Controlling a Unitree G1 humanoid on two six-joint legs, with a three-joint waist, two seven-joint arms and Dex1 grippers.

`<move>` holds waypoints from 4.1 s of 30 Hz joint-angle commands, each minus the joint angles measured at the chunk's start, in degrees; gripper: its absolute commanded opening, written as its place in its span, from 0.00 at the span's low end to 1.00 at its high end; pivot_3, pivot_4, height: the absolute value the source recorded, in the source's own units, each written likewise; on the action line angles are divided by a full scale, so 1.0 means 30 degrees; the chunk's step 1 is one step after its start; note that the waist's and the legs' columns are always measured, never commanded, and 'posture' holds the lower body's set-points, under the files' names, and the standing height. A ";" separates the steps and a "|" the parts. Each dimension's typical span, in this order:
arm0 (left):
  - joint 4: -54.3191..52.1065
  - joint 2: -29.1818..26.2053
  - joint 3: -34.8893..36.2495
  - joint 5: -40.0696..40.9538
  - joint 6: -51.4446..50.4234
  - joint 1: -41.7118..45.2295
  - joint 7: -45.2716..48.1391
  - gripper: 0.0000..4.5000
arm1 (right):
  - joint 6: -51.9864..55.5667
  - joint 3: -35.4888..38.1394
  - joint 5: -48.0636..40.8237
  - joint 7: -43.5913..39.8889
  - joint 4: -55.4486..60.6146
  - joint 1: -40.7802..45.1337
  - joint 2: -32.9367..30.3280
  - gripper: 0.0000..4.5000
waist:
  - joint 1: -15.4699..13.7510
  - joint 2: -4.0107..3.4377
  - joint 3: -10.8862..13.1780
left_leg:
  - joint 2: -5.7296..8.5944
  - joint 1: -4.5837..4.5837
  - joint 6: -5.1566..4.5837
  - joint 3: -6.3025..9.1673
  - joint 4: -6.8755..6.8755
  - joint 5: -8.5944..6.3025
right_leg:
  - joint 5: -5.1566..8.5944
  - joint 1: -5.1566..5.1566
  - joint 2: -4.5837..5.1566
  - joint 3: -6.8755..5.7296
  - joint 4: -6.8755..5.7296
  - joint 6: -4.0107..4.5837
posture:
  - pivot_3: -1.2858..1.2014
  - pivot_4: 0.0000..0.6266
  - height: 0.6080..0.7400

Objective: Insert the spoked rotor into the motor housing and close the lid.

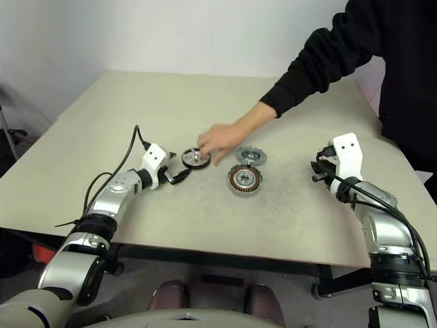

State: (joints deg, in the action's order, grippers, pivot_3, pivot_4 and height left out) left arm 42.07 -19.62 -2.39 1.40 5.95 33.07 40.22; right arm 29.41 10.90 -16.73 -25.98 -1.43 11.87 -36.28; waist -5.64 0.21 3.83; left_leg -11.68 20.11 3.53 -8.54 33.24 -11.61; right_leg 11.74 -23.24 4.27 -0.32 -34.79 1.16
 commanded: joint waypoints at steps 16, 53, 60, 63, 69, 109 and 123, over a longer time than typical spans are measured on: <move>-0.3005 0.0185 0.3157 0.5624 -0.7144 -0.0058 0.2111 1.00 | -0.0048 0.0248 0.0268 -0.0136 0.0375 0.0854 0.0036 0.19 | -0.0023 0.0000 0.0000 | 0.0001 -0.0005 0.0000 -0.0001 0.0005 0.0000 | 0.0000 0.0001 0.0003 0.0000 -0.0004 0.0006 | 0.52 0.00 1.00; 0.1764 0.3762 0.7915 1.0624 -1.6144 0.3176 -0.1843 0.64 | 0.0081 0.0383 0.0608 0.0295 0.0831 0.0776 0.0313 0.19 | -0.0265 -0.0015 -0.0009 | 0.0024 -0.0007 -0.0056 0.0003 0.0014 0.0000 | 0.0001 0.0106 0.0021 -0.0016 0.0029 0.0008 | 0.52 0.00 1.00; 0.1850 0.3967 0.8110 1.0812 -1.6125 0.3264 -0.1803 0.45 | 0.0020 0.0346 0.0737 0.0325 0.0730 0.0906 0.0367 0.19 | -0.0258 -0.0013 -0.0008 | 0.0024 -0.0007 -0.0058 0.0002 0.0015 -0.0001 | 0.0001 0.0105 0.0021 -0.0016 0.0030 0.0008 | 0.52 0.00 1.00; 0.1941 0.3950 0.8217 1.0878 -1.6208 0.3288 -0.1802 0.23 | 0.0031 0.0396 0.0759 0.0343 0.0715 0.0899 0.0339 0.19 | -0.0250 -0.0011 -0.0008 | 0.0022 -0.0007 -0.0060 0.0002 0.0014 -0.0002 | 0.0001 0.0103 0.0019 -0.0018 0.0034 0.0008 | 0.52 0.00 1.00; 0.1936 0.3907 0.8616 1.1323 -1.6356 0.3279 -0.2176 0.13 | -0.0014 0.0442 0.0803 0.0363 0.0600 0.0909 0.0335 0.19 | -0.0137 -0.0027 -0.0018 | 0.0021 -0.0026 -0.0061 0.0001 0.0013 -0.0002 | 0.0001 0.0121 0.0018 -0.0014 0.0028 0.0007 | 0.52 0.00 1.00; 0.1993 0.7648 0.8301 1.5041 -2.3407 0.5085 -0.2799 0.10 | 0.1248 0.1597 0.1555 0.2206 0.0697 -0.0232 0.0435 0.19 | -0.0090 -0.0008 -0.0005 | 0.0029 0.0028 -0.0122 0.0001 0.0007 -0.0034 | 0.0003 0.0060 0.0019 -0.0026 0.0077 0.0001 | 0.52 0.00 1.00; 0.3040 0.7555 0.7527 1.3211 -2.2012 0.5225 -0.2025 0.26 | 0.1246 0.1561 0.1672 0.2147 0.0720 -0.0005 0.0539 0.19 | -0.0094 -0.0012 -0.0008 | 0.0034 0.0016 -0.0158 0.0001 0.0007 -0.0055 | 0.0004 0.0097 0.0025 -0.0023 0.0076 0.0001 | 0.52 0.00 1.00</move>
State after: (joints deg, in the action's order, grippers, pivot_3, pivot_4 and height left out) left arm 51.77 3.20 20.76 41.59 -60.82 47.54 33.09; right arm 33.78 14.04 -11.49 -19.83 -1.25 10.56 -34.48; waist -5.92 0.18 3.80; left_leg -11.58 20.16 3.05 -8.54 33.26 -11.78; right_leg 11.75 -22.95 4.34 -0.39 -34.56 1.16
